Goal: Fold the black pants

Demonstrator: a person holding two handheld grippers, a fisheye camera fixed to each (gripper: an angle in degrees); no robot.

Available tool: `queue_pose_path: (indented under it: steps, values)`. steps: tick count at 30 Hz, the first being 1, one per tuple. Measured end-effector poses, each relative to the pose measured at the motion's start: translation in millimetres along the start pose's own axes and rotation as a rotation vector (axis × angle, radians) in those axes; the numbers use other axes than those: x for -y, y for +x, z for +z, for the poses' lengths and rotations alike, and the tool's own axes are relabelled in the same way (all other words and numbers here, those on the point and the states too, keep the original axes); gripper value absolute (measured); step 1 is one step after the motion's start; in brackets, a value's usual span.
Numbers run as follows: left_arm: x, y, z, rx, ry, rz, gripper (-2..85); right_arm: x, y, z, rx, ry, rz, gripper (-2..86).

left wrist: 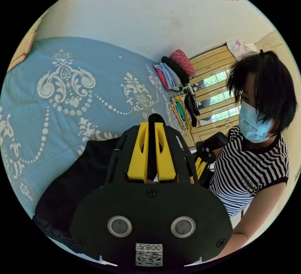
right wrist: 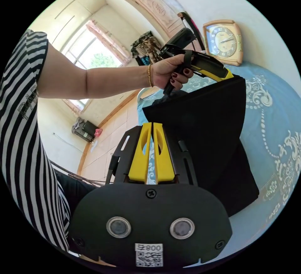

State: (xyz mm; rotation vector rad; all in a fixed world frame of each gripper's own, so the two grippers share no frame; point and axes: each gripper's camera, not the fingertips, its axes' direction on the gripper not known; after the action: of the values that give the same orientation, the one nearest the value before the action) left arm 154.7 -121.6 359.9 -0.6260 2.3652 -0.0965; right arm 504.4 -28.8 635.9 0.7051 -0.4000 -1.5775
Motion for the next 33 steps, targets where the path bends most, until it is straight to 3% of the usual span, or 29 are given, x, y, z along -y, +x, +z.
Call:
queue_pose_path:
  steps: [12,15,22,26,29,33]
  values:
    - [-104.2,-15.0,-61.3,0.097,0.026,-0.239,5.5,22.4,31.0,91.3,0.106,-0.197,0.011,2.0]
    - [-130.0,-15.3,-74.1,0.205,0.008,-0.325,5.5,28.4,34.3,101.1,0.168,-0.244,-0.009,3.8]
    - [-205.8,18.6,-101.1,0.299,0.07,-0.453,7.0,26.7,90.6,27.4,-0.069,-0.242,0.087,6.2]
    - [-231.3,46.6,-81.1,0.324,-0.008,-0.434,7.8,27.9,136.4,-27.9,-0.197,-0.248,0.166,7.3]
    - [-256.8,62.8,-70.8,0.374,-0.02,-0.46,6.4,33.1,161.0,-49.3,-0.293,-0.337,0.158,7.6]
    - [-290.2,72.7,-82.0,0.446,0.005,-0.526,3.4,42.3,187.9,-44.7,-0.233,-0.524,0.111,8.0]
